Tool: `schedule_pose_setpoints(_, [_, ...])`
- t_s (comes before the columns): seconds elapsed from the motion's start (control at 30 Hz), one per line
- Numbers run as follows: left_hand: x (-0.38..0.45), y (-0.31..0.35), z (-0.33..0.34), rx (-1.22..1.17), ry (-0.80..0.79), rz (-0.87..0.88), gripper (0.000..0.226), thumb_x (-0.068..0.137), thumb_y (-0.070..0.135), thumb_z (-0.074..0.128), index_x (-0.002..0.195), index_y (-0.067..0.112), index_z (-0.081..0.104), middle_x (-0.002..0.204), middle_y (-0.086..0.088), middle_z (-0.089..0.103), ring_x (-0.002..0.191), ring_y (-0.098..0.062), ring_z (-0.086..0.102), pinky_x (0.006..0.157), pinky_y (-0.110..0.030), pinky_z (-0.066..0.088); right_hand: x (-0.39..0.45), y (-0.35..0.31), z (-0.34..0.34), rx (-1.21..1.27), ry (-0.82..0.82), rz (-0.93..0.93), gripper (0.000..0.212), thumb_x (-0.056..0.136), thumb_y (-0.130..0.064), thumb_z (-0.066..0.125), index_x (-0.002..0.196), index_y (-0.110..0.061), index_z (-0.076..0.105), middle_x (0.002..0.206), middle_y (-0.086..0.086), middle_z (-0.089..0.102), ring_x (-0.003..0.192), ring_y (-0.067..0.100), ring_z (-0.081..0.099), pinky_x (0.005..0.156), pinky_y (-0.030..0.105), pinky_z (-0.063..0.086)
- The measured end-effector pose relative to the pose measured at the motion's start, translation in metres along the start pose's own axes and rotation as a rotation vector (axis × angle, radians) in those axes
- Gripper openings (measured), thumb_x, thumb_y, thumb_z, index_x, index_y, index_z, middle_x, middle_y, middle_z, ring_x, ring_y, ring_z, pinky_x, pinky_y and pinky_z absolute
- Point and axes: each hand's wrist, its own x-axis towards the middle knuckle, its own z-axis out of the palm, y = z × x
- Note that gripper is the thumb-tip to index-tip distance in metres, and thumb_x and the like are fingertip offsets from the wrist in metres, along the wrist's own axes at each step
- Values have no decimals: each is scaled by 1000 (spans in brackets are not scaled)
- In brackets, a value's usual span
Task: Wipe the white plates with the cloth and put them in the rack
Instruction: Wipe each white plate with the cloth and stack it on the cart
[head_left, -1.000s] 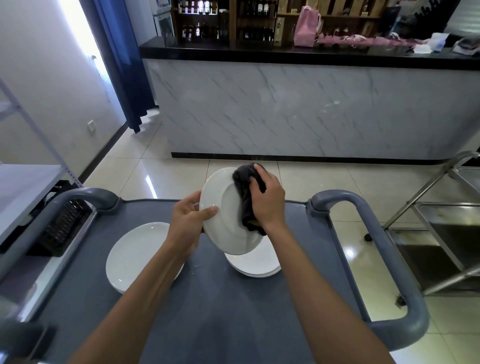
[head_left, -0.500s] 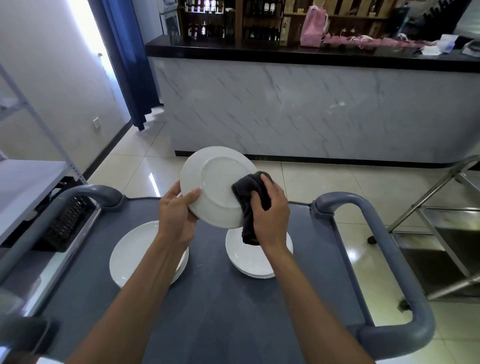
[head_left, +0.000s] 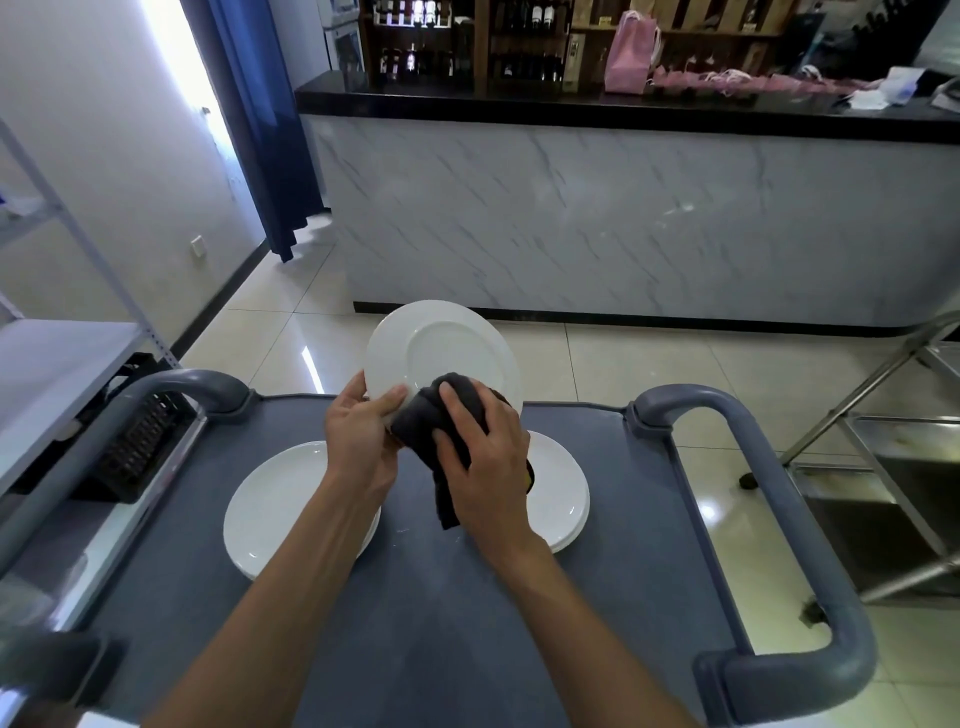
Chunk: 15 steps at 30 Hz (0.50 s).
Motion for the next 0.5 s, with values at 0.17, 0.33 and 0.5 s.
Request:
schedule_pose_setpoints(0.17, [-1, -2, -1, 6, -6, -6, 38, 91, -6, 56, 126, 9, 64, 118, -23, 64, 98, -36, 64, 74, -45, 58, 1, 13, -8, 19, -17, 3, 45, 101, -26, 54, 147, -25, 52, 149, 5, 47, 136, 25, 44, 107, 44, 41])
schedule_pose_setpoints(0.33, [3, 0, -3, -2, -36, -18, 41, 88, -5, 60, 128, 6, 63, 117, -22, 64, 98, -33, 62, 75, -43, 57, 11, 29, -17, 127, 23, 198, 47, 100, -35, 49, 146, -27, 52, 149, 3, 46, 136, 22, 41, 114, 39, 36])
schedule_pose_setpoints(0.5, [-2, 5, 0, 58, -133, -34, 43, 88, -5, 61, 130, 5, 61, 111, -18, 67, 93, -30, 65, 64, -38, 59, 37, 48, -28, 193, 2, 300, 45, 100, -25, 59, 144, -26, 54, 145, 0, 50, 132, 18, 42, 112, 22, 29])
